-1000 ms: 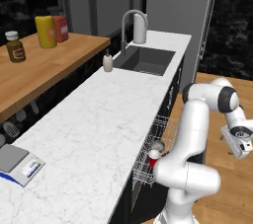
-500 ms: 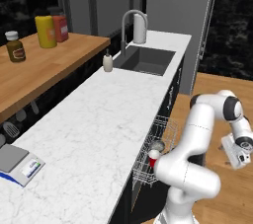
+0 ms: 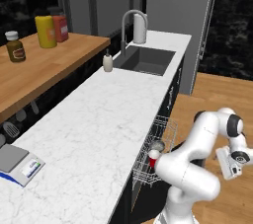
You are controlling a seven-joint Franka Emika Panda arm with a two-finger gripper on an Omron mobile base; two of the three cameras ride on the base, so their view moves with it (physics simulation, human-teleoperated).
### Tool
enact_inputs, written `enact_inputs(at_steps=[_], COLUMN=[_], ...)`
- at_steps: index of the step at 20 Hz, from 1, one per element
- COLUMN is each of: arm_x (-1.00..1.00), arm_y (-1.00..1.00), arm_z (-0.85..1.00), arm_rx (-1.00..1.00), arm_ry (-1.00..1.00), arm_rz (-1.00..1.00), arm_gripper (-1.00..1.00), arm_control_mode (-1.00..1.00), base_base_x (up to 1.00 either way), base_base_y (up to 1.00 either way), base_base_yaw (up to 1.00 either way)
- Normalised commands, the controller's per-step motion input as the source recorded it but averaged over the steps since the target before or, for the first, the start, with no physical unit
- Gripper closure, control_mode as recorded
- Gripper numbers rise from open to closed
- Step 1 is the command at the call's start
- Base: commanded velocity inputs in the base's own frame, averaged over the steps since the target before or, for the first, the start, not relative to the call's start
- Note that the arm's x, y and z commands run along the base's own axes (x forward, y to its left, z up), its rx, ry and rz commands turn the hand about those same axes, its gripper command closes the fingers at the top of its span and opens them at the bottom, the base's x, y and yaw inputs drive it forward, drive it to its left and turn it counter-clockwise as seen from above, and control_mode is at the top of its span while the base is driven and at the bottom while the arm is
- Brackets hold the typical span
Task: Pick up the cup and bowl from the counter, place them in the dishwasher, and close the dishwasher door.
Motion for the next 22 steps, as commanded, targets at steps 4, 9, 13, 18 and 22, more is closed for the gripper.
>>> enact_inputs(at_steps=[4,9,13,18,22], arm_x=[0.5,0.56,0.48,0.15,0.0], arm_y=[0.0,0.0,0.21,0.84,1.0], arm_z=[-0.82,-0.63,-0.51,-0.09,0.81], arm_rx=[0.07,0.05,0.0,0.04,0.14], arm_ry=[0.0,-0.02,-0.02,-0.03,-0.13], arm_rz=[0.0,0.0,0.03,0.09,0.19], arm_gripper=[-1.0,-1.0,-1.0,-1.0,-1.0], arm_control_mode=[-1.0,-1.0,-1.0,-1.0,-1.0], base_base_x=[0.0,0.0,0.0,0.0,0.0], base_base_y=[0.0,0.0,0.0,0.0,0.0], base_base_yaw=[0.0,0.0,0.0,0.0,0.0])
